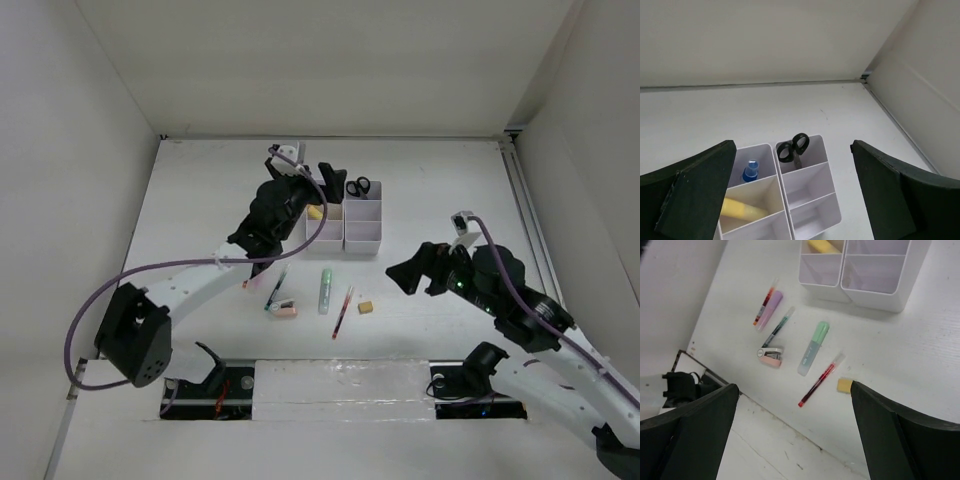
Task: Sort the stationery into containers
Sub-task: Grab a piece of stationery with the right arm
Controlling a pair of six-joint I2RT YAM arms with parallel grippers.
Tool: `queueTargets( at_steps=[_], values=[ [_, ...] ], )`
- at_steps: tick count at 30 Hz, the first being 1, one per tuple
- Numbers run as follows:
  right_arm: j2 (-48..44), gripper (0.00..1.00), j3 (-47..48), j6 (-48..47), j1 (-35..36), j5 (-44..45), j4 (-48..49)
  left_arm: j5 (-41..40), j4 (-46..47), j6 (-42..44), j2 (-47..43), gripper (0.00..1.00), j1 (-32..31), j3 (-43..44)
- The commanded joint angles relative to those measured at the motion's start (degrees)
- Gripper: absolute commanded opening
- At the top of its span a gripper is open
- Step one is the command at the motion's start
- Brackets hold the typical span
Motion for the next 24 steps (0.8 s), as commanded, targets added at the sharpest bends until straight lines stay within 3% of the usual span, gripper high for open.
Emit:
queueTargets(
  at_steps=[1,6,9,12,18,24],
  values=[
    [3.2,1.00,1.0,1.4,2.2,5.3,1.5,-5.2,-14.0,-4.2,-5.9,1.00,0.1,3.1],
    [16.0,1.00,1.6,8.1,9.1,12.8,6.1,-18.1,-32.2,-15.9,-14.4,1.00,0.1,3.7],
    [25.9,1.00,5.2,13.6,17.4,21.6,7.0,-19.7,-43.5,-22.5,-21.0,1.00,2.4,3.1],
    [35.4,1.00,10.7,23.7,24.5,37.8,3.4,-20.6,-52.0,-27.7,-27.6,1.00,2.9,1.7],
    [51.5,1.00,19.8,29.0,27.9,38.2,1.9,-21.1,-66.9,-26.7,-32.6,1.00,2.9,5.3],
    [65.8,0.99,27.3,32.1,27.9,37.5,-2.7,-20.6,-68.8,-25.0,-40.3,1.00,2.9,4.2]
  ],
)
